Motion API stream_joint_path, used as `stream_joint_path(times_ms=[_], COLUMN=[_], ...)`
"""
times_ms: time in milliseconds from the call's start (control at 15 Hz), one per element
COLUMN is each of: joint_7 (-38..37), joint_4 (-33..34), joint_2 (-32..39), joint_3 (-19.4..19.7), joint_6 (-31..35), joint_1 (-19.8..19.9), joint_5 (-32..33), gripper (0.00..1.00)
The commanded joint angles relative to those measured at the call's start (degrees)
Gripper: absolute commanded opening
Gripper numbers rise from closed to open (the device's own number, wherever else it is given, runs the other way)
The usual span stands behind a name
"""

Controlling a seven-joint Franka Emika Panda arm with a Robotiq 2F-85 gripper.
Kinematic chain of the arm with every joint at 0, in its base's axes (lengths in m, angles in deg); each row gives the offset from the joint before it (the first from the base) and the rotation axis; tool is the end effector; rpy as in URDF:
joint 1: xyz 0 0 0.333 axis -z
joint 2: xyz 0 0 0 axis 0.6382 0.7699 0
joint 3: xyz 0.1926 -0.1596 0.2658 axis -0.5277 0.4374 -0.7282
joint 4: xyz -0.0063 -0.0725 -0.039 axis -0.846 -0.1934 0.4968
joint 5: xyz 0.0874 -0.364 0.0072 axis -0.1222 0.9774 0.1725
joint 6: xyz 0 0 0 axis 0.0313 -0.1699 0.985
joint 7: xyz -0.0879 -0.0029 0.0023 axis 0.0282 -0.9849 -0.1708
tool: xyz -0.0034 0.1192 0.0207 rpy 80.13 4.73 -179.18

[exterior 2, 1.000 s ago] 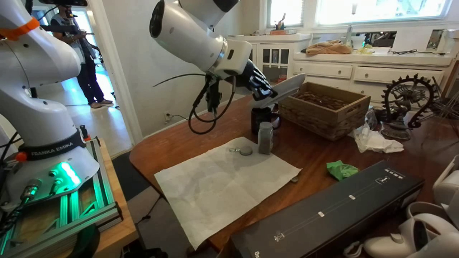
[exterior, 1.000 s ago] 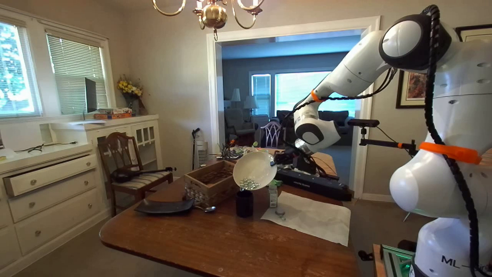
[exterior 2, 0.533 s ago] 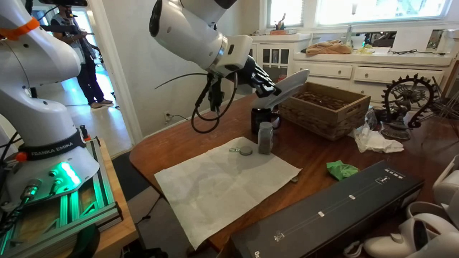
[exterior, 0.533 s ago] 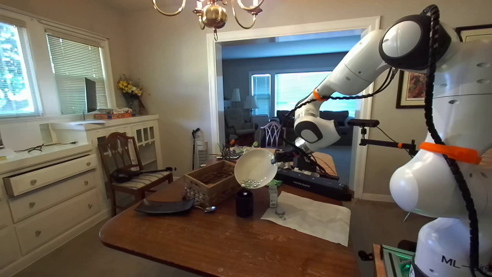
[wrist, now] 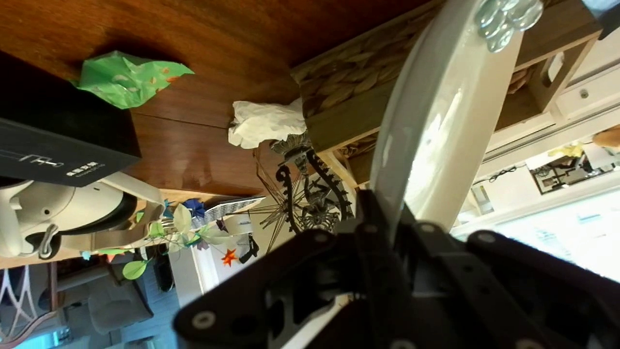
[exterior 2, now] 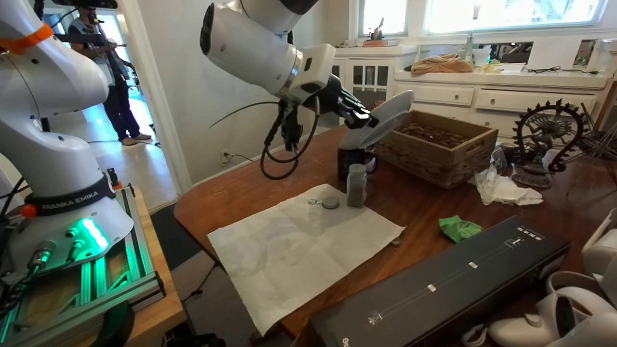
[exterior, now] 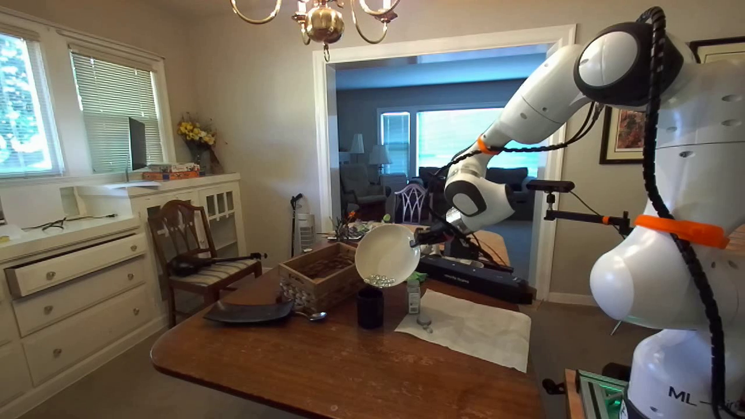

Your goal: Move the black cup to the right then pour the glass beads on the plate into it

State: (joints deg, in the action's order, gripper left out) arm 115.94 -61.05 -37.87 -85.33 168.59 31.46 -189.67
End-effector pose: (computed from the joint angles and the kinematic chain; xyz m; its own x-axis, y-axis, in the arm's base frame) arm 0.4094 -0.3075 0.3753 0.3755 -0.4626 0.8031 -0.4177 -0.8580 -0.2989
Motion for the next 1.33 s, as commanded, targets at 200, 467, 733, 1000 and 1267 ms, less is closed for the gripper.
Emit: stream_joint_path(times_ms=[200, 467, 733, 1000, 1267], joint_7=[12.72, 18.4, 24.23, 25.8, 31.01], joint_4=[0.59, 0.32, -0.19, -1.23, -2.2], joint_2=[-1.06, -1.1, -1.32, -2.46, -2.43], joint_3=[0.32, 0.17, 0.07, 0.71, 0.72], joint_6=[-1.12, -2.09, -3.8, -6.29, -10.55], joint_1=[-1.06, -1.85, -2.87, -3.35, -3.24], joint_5=[-9.6, -13.5, -16.46, -14.3, -15.38], gripper=[0.02, 0.02, 0.02, 0.02, 0.02])
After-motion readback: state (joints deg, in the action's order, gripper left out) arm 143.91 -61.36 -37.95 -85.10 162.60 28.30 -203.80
